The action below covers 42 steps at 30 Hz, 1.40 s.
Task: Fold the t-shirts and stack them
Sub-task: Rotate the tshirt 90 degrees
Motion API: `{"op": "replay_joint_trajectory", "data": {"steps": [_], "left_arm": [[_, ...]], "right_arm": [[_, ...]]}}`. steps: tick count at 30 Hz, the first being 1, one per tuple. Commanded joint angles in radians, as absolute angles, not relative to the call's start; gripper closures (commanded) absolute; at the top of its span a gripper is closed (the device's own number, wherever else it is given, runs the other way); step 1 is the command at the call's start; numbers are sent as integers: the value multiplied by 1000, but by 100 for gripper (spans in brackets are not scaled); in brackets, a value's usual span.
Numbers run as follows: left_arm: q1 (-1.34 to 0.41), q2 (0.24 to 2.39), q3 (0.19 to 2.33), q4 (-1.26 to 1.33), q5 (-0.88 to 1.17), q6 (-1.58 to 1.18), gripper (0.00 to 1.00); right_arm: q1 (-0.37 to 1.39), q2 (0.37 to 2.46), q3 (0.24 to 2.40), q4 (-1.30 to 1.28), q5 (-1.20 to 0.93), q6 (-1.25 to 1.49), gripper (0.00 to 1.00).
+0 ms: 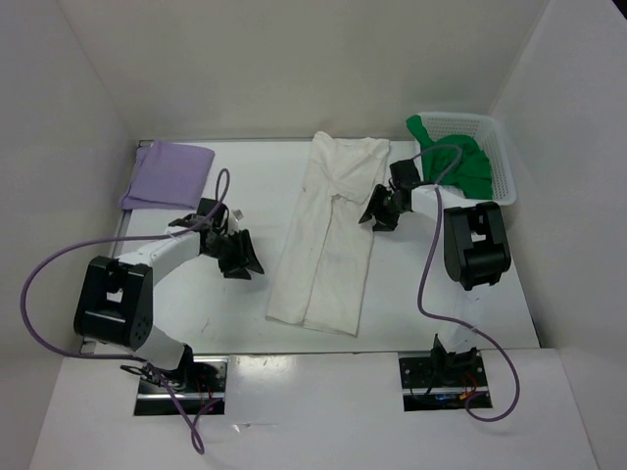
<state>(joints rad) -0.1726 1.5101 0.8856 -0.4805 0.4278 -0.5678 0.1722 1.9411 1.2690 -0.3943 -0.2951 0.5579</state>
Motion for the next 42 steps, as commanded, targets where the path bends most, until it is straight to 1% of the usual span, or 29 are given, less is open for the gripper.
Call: {"op": "replay_joint_trajectory", "data": {"steps": [1, 3, 5, 7, 8, 9, 12, 13, 14, 15, 17, 18, 20, 23, 24, 25, 26, 28, 29, 31, 32, 33, 37, 39, 40, 41, 42], "left_arm": [[-222, 1548, 842, -463, 512, -545, 46], [-267, 1563, 842, -463, 526, -545, 46], [-307, 1586, 842, -463, 540, -534, 48], [-316, 1586, 822, -454, 540, -547, 50], [-316, 1586, 795, -437, 555, -548, 52], [-316, 1595, 782, -428, 564, -569, 58], [-327, 1595, 747, -417, 555, -595, 78], [-336, 1595, 738, -417, 555, -610, 88], [-336, 1570, 729, -417, 545, -611, 91], [-336, 1556, 729, -417, 545, -626, 91], [-345, 1520, 716, -429, 545, -640, 92], [-345, 1520, 707, -430, 545, -640, 92], [-345, 1508, 707, -440, 567, -640, 91], [-345, 1487, 707, -482, 577, -631, 90], [-345, 1486, 707, -491, 577, -630, 86], [-345, 1474, 707, -509, 577, -630, 80], [-345, 1465, 707, -509, 577, -630, 71], [-345, 1465, 716, -537, 577, -630, 53], [-345, 1454, 716, -548, 577, -630, 45], [-345, 1445, 716, -548, 546, -630, 41], [-345, 1445, 716, -548, 546, -630, 41], [-345, 1454, 716, -557, 546, -630, 41], [-345, 1454, 716, -557, 526, -640, 43], [-345, 1479, 716, -548, 535, -649, 44], [-345, 1488, 716, -548, 555, -640, 46], [-345, 1488, 716, -539, 555, -640, 49], [-354, 1488, 716, -538, 555, -640, 49]], "right_arm": [[190, 1965, 1318, -324, -212, 621, 47], [234, 1983, 1333, -324, -212, 621, 61], [265, 2028, 1377, -324, -228, 621, 80], [322, 2086, 1449, -347, -229, 607, 86], [342, 2107, 1483, -365, -229, 592, 91], [377, 2129, 1555, -405, -229, 583, 91], [402, 2174, 1637, -431, -229, 571, 91], [411, 2174, 1637, -431, -239, 571, 91], [411, 2157, 1637, -431, -239, 571, 91], [411, 2146, 1637, -431, -221, 571, 91], [411, 2119, 1623, -468, -195, 560, 85], [411, 2074, 1588, -468, -177, 560, 78], [400, 2016, 1531, -468, -157, 580, 71], [400, 1892, 1342, -459, -134, 627, 60], [391, 1828, 1297, -459, -133, 638, 52], [391, 1797, 1255, -442, -143, 647, 47], [391, 1767, 1170, -428, -143, 672, 44], [391, 1671, 1077, -408, -191, 699, 39], [391, 1637, 990, -399, -207, 731, 39], [391, 1521, 904, -388, -228, 767, 38], [402, 1482, 823, -379, -241, 785, 38], [414, 1412, 789, -379, -241, 822, 38], [472, 1275, 616, -379, -273, 913, 38], [494, 1232, 563, -367, -294, 974, 39], [512, 1212, 540, -358, -304, 994, 39], [523, 1180, 500, -348, -323, 1015, 42], [537, 1166, 485, -336, -324, 1055, 42]]}}
